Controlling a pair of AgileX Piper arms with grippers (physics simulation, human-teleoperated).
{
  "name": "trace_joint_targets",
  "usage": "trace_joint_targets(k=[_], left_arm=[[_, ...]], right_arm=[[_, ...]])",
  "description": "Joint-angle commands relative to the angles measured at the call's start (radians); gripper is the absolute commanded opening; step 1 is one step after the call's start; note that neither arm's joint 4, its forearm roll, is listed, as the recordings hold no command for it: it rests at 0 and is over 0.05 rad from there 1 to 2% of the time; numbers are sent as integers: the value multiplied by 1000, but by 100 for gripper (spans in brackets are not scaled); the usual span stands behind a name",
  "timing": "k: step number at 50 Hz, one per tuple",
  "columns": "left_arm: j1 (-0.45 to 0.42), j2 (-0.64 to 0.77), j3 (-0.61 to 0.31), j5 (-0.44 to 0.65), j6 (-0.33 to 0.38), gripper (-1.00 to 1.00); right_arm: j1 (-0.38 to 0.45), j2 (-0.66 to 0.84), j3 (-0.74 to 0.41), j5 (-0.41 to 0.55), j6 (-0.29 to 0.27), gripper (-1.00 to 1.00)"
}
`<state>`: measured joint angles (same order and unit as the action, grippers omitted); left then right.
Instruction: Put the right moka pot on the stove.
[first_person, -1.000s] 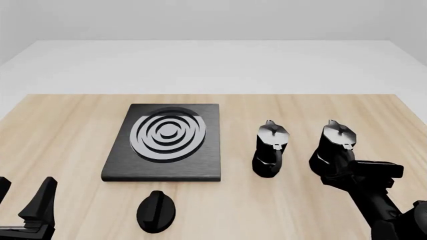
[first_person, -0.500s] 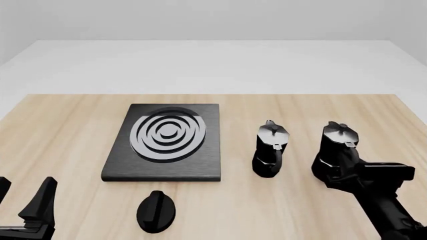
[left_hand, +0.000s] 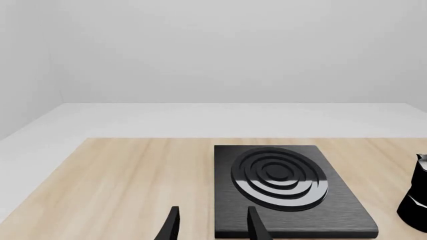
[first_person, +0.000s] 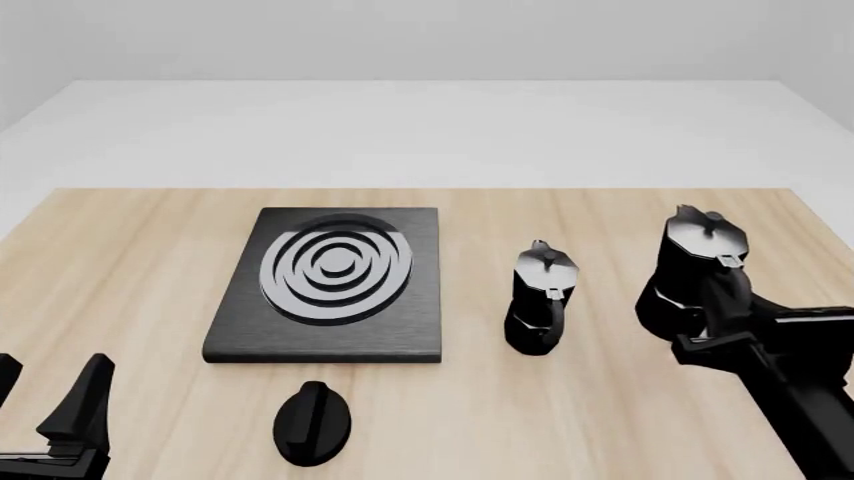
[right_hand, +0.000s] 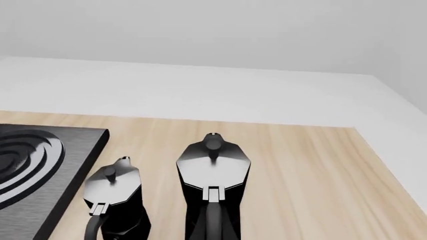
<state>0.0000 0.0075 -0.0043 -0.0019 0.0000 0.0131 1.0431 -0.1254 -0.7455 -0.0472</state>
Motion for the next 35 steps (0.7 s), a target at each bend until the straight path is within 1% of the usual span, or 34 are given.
trace_joint_targets(k=[1, 9, 15, 19, 22, 23, 26, 30, 35], left_arm=[[0, 0, 0, 0, 0, 100], [0, 0, 0, 0, 0, 100], [0, 0, 0, 0, 0, 100], [0, 0, 0, 0, 0, 100], [0, 0, 0, 0, 0, 100], [0, 0, 0, 0, 0, 100], [0, 0, 0, 0, 0, 100], [0, 0, 0, 0, 0, 100], [0, 0, 0, 0, 0, 100]], right_arm=[[38, -190, -82, 189, 7, -100], [67, -246, -134, 274, 2, -100], [110, -268, -185, 330, -7, -100], [134, -269, -210, 352, -8, -100], [155, -268, -243, 379, -13, -100], [166, -270, -256, 390, -7, -100], [193, -259, -295, 412, -16, -100], [214, -244, -326, 425, -30, -100], [248, -215, -372, 443, -30, -100]])
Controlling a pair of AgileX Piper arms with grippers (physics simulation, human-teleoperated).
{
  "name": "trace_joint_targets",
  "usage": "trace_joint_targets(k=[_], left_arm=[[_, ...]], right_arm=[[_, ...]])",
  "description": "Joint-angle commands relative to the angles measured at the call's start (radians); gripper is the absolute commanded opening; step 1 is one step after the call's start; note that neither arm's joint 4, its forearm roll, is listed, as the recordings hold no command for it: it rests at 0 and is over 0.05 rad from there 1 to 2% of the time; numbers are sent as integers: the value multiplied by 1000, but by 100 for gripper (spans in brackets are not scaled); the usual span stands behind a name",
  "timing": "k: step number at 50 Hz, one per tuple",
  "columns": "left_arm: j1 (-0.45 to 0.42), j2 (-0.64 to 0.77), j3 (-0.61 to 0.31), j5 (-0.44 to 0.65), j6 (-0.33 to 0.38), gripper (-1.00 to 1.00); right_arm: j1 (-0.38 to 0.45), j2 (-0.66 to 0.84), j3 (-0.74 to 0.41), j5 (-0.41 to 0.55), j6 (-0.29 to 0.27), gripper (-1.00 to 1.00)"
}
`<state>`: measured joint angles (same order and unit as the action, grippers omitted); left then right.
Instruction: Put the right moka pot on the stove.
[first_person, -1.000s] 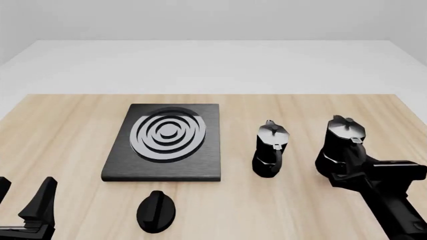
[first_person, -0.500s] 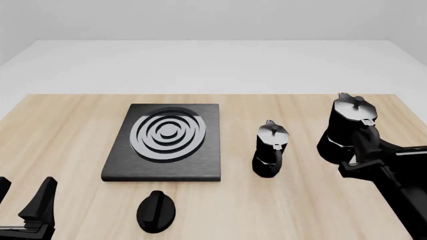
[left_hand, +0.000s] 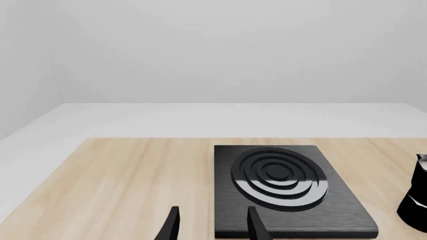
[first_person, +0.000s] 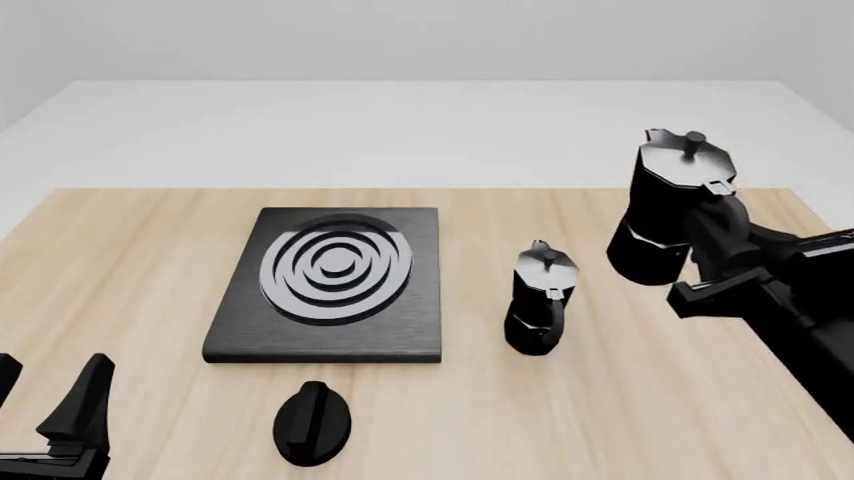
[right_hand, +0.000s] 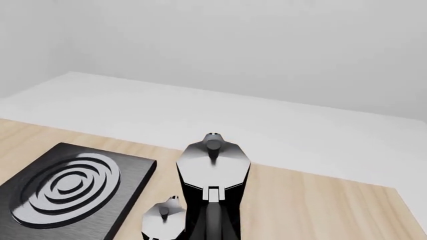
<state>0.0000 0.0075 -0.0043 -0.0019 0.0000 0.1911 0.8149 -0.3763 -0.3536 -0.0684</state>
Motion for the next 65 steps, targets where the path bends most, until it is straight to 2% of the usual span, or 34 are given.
trace_joint_targets(k=[1, 11, 24, 36, 48, 65], left_arm=[[0, 0, 0, 0, 0, 100], [0, 0, 0, 0, 0, 100], [0, 0, 0, 0, 0, 100], [0, 0, 0, 0, 0, 100], [0, 0, 0, 0, 0, 100], [0, 0, 0, 0, 0, 100]], right_arm=[[83, 22, -132, 54, -11, -100], [160, 101, -186, 41, -14, -100], [237, 240, -225, -55, -26, -100], [323, 367, -302, -109, -76, -100], [403, 507, -381, -165, -87, -100], [449, 635, -460, -226, -79, -100]])
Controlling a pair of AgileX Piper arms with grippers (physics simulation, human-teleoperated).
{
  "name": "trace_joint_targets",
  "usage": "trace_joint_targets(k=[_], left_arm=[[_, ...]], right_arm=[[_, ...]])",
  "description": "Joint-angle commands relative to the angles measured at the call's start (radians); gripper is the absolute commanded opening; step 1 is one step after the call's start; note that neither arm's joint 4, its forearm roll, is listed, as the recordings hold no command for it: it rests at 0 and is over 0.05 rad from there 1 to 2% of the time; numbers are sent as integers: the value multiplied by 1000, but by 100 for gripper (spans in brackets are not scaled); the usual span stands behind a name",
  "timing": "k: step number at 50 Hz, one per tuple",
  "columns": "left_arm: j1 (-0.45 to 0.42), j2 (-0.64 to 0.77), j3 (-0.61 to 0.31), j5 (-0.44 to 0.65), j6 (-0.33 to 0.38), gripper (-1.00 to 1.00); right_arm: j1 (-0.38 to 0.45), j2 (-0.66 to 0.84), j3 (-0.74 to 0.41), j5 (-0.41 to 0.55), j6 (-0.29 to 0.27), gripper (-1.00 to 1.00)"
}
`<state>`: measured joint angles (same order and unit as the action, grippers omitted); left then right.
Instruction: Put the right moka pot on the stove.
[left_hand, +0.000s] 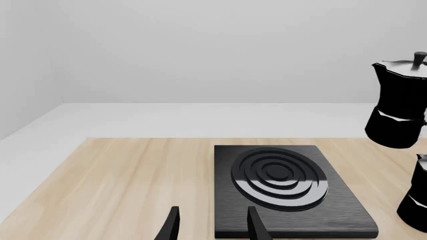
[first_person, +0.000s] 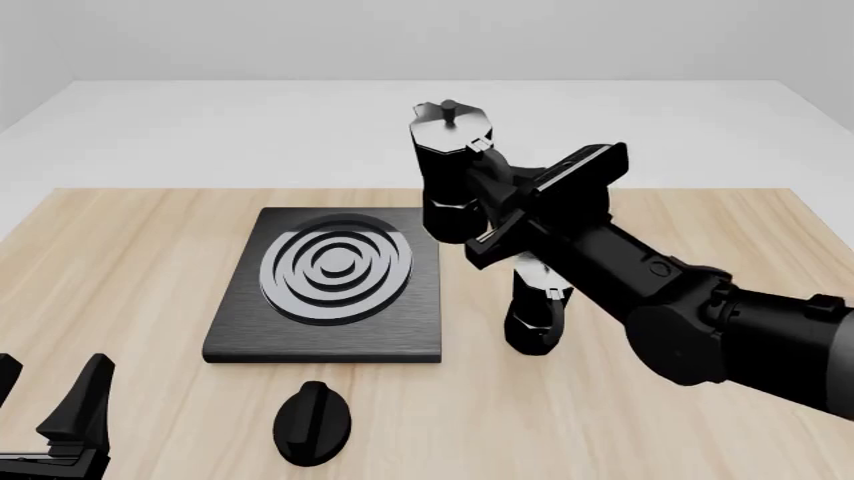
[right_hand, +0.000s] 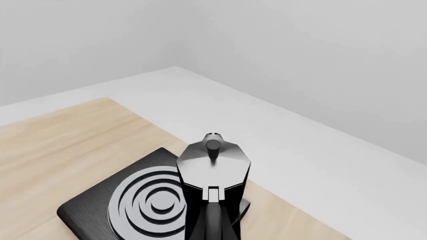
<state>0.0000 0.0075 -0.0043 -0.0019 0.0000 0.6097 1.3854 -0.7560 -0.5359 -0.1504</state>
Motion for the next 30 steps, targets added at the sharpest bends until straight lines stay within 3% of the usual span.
trace_joint_targets(k=[1, 30], left_arm=[[0, 0, 0, 0, 0, 100], [0, 0, 0, 0, 0, 100]], right_arm=[[35, 71, -88, -45, 3, -100], [63, 356, -277, -122, 21, -100]])
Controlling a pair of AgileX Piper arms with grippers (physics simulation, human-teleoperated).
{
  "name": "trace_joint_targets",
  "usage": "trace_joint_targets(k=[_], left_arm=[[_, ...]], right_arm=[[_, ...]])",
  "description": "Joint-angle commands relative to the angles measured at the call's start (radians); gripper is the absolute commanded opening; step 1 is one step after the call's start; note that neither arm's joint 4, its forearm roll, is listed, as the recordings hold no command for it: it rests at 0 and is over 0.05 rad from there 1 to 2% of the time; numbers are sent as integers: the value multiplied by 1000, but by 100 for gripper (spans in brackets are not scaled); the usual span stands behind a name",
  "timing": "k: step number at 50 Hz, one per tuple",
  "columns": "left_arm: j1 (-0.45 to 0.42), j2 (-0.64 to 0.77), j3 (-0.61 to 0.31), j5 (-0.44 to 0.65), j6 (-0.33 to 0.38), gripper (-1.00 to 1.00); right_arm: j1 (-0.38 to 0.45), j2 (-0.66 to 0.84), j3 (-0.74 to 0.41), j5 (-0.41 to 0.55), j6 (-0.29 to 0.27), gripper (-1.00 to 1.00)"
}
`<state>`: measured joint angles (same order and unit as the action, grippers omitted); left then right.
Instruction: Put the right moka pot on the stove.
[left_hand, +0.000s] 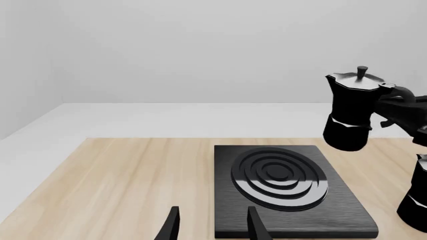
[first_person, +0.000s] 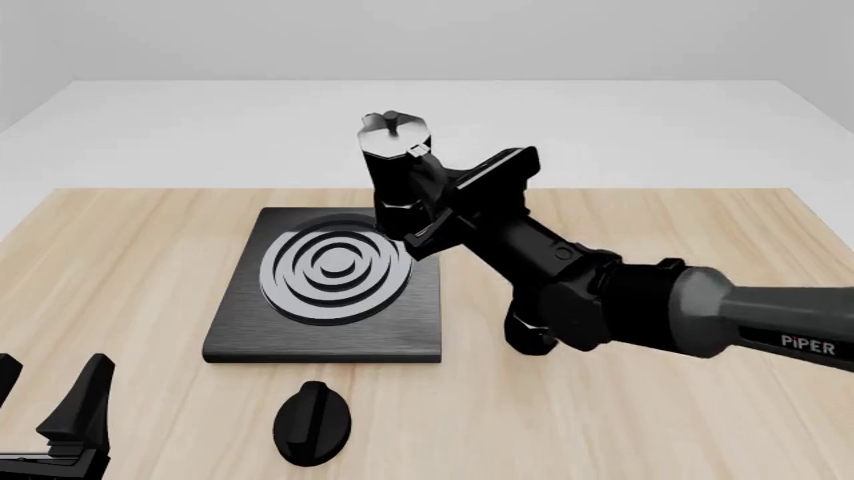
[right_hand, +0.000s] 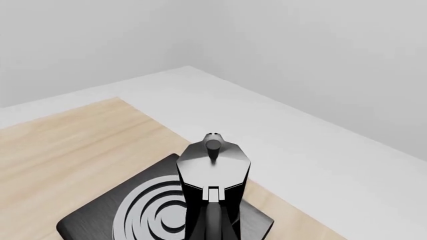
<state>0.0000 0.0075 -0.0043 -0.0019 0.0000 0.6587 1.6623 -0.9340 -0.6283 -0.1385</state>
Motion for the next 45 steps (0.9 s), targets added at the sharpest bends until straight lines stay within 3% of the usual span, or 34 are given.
trace_joint_targets(k=[1, 45], left_arm=[[0, 0, 0, 0, 0, 100], [0, 0, 0, 0, 0, 100]], right_arm=[[15, 90, -107, -31, 10, -100], [51, 367, -297, -103, 59, -100]])
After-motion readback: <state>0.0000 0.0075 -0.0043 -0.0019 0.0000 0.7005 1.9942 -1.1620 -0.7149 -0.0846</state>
